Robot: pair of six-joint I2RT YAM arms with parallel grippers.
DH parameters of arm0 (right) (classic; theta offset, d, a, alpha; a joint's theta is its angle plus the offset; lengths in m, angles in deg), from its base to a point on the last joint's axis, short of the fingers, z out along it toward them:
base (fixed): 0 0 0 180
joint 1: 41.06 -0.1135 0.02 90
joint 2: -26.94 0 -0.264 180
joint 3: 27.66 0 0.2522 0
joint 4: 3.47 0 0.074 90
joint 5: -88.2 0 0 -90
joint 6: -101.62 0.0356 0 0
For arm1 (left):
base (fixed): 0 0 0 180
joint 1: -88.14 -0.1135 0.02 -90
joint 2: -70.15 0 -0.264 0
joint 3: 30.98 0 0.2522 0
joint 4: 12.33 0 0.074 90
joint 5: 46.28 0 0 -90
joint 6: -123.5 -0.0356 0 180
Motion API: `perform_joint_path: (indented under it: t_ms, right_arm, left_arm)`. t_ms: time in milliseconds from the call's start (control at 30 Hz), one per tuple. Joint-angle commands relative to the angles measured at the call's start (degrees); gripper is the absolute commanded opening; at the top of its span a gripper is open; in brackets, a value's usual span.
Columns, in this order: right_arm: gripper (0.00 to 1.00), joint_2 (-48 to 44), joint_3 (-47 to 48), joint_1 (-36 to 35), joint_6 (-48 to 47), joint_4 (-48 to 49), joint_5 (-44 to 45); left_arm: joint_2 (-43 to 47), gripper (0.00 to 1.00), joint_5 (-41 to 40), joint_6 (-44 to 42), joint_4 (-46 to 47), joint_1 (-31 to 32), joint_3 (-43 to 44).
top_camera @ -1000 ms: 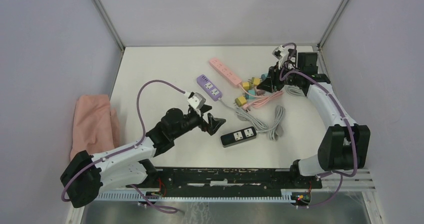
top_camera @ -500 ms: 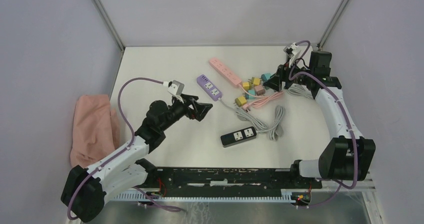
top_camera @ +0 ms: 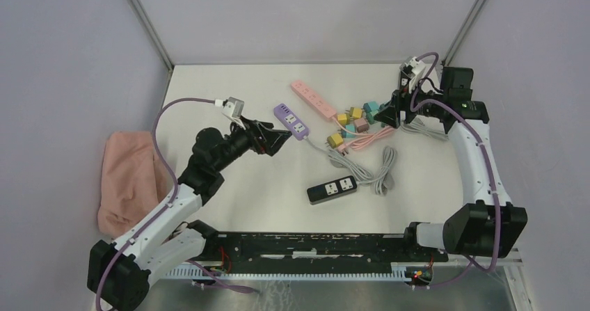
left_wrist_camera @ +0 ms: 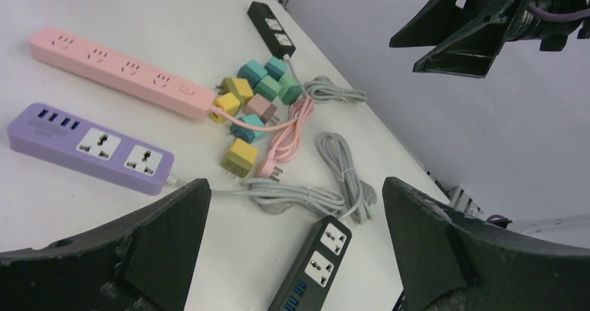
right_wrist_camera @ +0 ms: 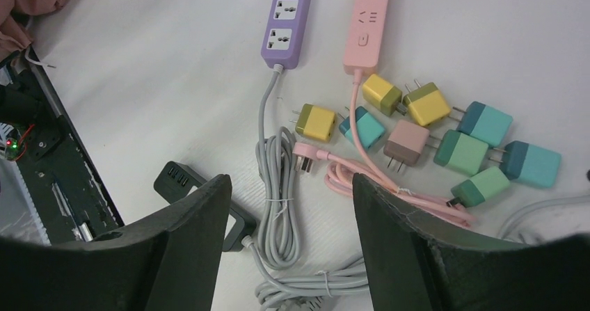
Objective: Pull the plug off the socket
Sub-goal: Reset both arms
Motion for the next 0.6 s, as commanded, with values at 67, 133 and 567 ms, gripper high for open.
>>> perform_joint_path:
  t_ms: [67,133,567]
  right_arm:
    - [0.73,-3.9,10.5,0.2,-8.1,-12.2,3.5]
    - [0.74,-4.3,14.0,0.2,-9.2,-15.0,5.0]
    - [0.99,-5.1,32.6,0.3,3.0,-19.3,19.1]
  left_arm:
    - [2.7,0.99,2.4,1.4,-5.0,-0.4,9.1]
    - [3.2,0.99,2.3,0.8,-6.9,-0.4,11.0]
    - [5.4,0.99,-1.6,-7.9,-22.9,-0.4,24.3]
